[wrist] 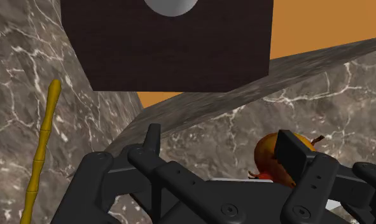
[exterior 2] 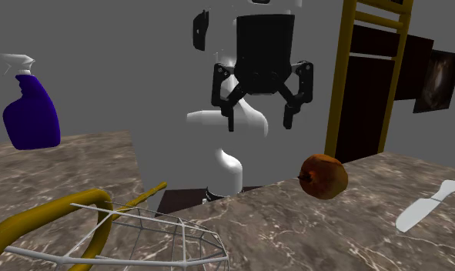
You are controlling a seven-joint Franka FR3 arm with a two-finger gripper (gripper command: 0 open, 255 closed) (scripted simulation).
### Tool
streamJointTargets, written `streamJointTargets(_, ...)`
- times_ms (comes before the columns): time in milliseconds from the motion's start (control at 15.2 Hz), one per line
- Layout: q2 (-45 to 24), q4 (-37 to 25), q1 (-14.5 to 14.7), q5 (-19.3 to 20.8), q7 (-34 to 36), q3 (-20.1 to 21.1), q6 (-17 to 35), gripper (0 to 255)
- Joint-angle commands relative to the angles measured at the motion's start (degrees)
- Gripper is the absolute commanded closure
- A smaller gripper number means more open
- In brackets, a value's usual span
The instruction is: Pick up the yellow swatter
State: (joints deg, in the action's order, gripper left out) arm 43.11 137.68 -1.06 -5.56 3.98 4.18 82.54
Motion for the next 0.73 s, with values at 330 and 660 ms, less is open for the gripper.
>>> streamJointTargets(330, 0.6, 4.1, -3.1, 5.7, -2.8, -2.7, 10.1, 0)
streamJointTargets(660, -0.2, 6.9, -6.5, 10.8, -5.1, -5.8, 20.9, 0)
